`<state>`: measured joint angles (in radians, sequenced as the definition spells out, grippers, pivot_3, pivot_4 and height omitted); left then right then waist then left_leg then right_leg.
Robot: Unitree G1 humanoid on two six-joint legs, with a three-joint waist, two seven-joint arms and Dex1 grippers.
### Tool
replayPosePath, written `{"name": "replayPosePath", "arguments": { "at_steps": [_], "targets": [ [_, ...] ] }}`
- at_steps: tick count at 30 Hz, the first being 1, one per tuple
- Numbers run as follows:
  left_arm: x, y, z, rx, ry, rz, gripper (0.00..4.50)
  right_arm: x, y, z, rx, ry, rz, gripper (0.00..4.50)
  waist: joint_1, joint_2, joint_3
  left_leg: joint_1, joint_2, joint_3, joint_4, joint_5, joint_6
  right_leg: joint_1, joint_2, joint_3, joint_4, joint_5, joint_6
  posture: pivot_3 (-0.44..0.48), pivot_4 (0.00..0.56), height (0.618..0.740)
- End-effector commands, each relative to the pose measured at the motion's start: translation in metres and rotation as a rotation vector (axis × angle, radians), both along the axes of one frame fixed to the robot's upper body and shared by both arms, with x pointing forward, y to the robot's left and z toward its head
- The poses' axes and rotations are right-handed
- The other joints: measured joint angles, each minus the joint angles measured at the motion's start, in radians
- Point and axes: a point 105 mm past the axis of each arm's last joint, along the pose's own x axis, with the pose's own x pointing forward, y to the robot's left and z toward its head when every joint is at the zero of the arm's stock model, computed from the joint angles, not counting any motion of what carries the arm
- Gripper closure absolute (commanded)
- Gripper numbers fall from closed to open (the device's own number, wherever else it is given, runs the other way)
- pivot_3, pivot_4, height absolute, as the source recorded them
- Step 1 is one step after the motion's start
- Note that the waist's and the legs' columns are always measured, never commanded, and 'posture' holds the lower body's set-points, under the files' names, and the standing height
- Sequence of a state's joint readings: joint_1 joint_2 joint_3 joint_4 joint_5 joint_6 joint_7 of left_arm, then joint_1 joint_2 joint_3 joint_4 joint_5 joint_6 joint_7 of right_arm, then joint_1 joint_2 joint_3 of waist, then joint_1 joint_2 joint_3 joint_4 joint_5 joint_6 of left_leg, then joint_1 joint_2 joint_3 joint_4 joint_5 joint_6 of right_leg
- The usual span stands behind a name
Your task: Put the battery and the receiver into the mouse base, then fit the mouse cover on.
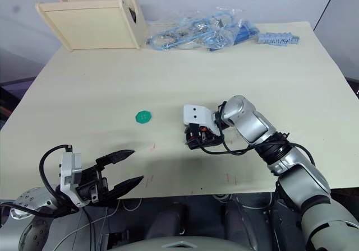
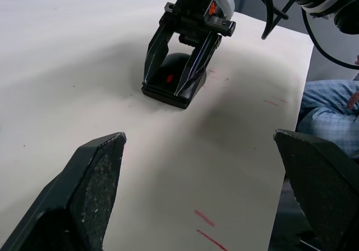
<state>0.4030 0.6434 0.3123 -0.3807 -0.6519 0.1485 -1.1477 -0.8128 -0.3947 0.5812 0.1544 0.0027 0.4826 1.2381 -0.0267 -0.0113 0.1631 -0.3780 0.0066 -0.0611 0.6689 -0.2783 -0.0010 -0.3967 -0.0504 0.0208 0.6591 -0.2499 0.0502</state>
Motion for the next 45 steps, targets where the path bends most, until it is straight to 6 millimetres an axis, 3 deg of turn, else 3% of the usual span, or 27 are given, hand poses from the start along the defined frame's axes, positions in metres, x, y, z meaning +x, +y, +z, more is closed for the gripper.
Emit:
{"name": "replayPosePath", "arguments": {
  "at_steps": [1,14,18,23,28,32,33,40,45],
  "targets": [
    [-0.001,-0.001,0.007,0.007,-0.025,-0.015,0.0,-0.004,-0.029,-0.05,-0.176,0.129,-0.096,2.46,0.002,0.0,-0.002,0.0,0.0,0.0,0.0,0.0,0.0,0.0,0.0,0.0,0.0,0.0,0.0,0.0,0.15,0.74],
    [0.001,-0.002,0.006,0.005,-0.029,-0.014,0.0,-0.008,-0.039,-0.072,-0.245,0.183,-0.131,2.46,0.014,0.002,-0.02,0.0,0.0,0.0,-0.001,0.0,0.0,0.001,0.0,-0.002,-0.003,-0.001,-0.001,0.0,0.15,0.74],
    [0.003,-0.002,0.007,0.005,-0.034,-0.012,0.0,-0.007,-0.007,-0.026,0.045,0.144,-0.075,2.46,0.014,0.001,-0.021,0.0,0.0,0.0,-0.001,0.0,0.0,0.001,0.0,-0.002,-0.003,-0.002,-0.002,0.0,0.15,0.74],
    [0.004,-0.001,0.007,0.004,-0.038,-0.011,0.0,-0.007,-0.003,0.016,0.232,0.076,-0.052,2.46,0.01,0.006,-0.013,-0.002,0.0,-0.001,-0.001,0.0,0.0,0.0,0.0,-0.001,-0.003,-0.001,0.0,0.0,0.15,0.74],
    [0.004,-0.001,0.007,0.002,-0.04,-0.012,0.0,-0.007,-0.006,0.041,0.348,0.052,-0.076,2.46,0.007,0.008,-0.003,-0.003,0.001,-0.001,-0.002,0.0,0.0,-0.004,0.001,-0.001,0.0,-0.001,-0.001,0.0,0.15,0.74],
    [0.005,-0.003,0.01,-0.002,-0.047,-0.018,0.0,-0.006,-0.035,0.073,0.532,-0.021,-0.187,2.46,0.013,0.007,-0.001,-0.007,0.001,-0.001,-0.002,0.0,0.0,-0.007,0.001,0.0,0.0,-0.001,-0.001,0.0,0.15,0.74],
    [0.006,-0.004,0.011,-0.003,-0.049,-0.019,0.0,-0.009,-0.04,0.08,0.62,0.026,-0.191,2.46,0.013,0.007,-0.001,-0.007,0.0,-0.001,-0.002,0.0,0.0,-0.007,0.0,-0.001,0.0,-0.001,-0.001,0.0,0.15,0.74],
    [0.009,-0.007,0.015,-0.007,-0.056,-0.036,0.0,-0.016,-0.076,0.07,0.708,0.039,-0.366,2.46,0.009,0.006,0.001,-0.007,0.001,0.0,-0.002,0.0,0.0,-0.007,0.001,0.0,0.0,-0.001,-0.001,0.0,0.15,0.74],
    [0.01,-0.005,0.017,-0.007,-0.055,-0.046,0.0,-0.021,-0.077,0.046,0.768,0.096,-0.48,2.46,0.007,0.006,0.001,-0.006,0.001,0.002,-0.002,0.0,0.0,-0.007,0.002,0.001,0.001,-0.001,-0.001,0.0,0.15,0.74]
  ]
}}
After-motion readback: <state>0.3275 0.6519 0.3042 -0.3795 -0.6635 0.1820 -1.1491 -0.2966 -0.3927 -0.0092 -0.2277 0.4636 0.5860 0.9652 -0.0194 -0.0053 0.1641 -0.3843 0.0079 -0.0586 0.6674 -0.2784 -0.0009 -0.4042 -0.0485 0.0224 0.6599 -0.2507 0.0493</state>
